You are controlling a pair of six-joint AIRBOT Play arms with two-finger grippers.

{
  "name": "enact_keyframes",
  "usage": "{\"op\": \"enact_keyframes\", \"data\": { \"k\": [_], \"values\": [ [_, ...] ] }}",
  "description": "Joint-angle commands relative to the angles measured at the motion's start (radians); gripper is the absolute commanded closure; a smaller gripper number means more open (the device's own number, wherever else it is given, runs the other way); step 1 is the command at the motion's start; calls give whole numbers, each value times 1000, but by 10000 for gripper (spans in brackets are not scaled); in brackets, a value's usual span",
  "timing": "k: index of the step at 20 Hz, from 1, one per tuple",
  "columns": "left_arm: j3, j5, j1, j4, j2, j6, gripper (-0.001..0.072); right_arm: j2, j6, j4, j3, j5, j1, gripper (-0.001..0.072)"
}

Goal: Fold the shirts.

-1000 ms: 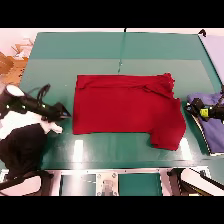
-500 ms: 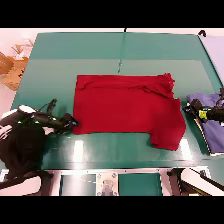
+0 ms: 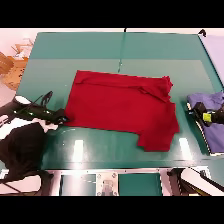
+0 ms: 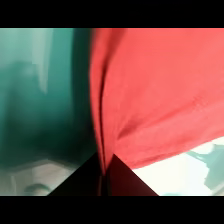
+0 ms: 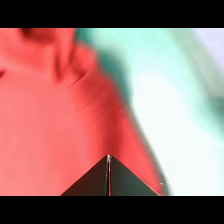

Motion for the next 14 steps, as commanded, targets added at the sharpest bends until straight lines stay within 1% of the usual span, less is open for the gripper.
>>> {"op": "enact_keyframes", "data": {
  "k": [1, 2, 3, 7, 10, 12, 14],
  "values": [
    [48, -27, 35, 32, 0, 6, 682, 32, 39, -100, -3, 93, -95, 668],
    [48, -18, 35, 13, 0, 17, 682, 31, 39, -102, -15, 113, -118, 515],
    [48, -15, 35, -10, 0, 35, 682, 31, 39, -102, -42, 118, -126, 397],
    [48, -17, 35, -21, 0, 44, 681, -3, 37, -92, -184, 93, -120, 388],
    [48, -21, 35, -22, 0, 43, 682, -73, -20, -1, -238, 64, -94, 390],
    [48, -22, 35, -22, 0, 43, 682, -125, -38, 24, -239, 60, -51, 392],
    [48, -31, 35, -23, 0, 43, 681, -158, -45, 24, -239, 46, -15, 444]
  ]
}}
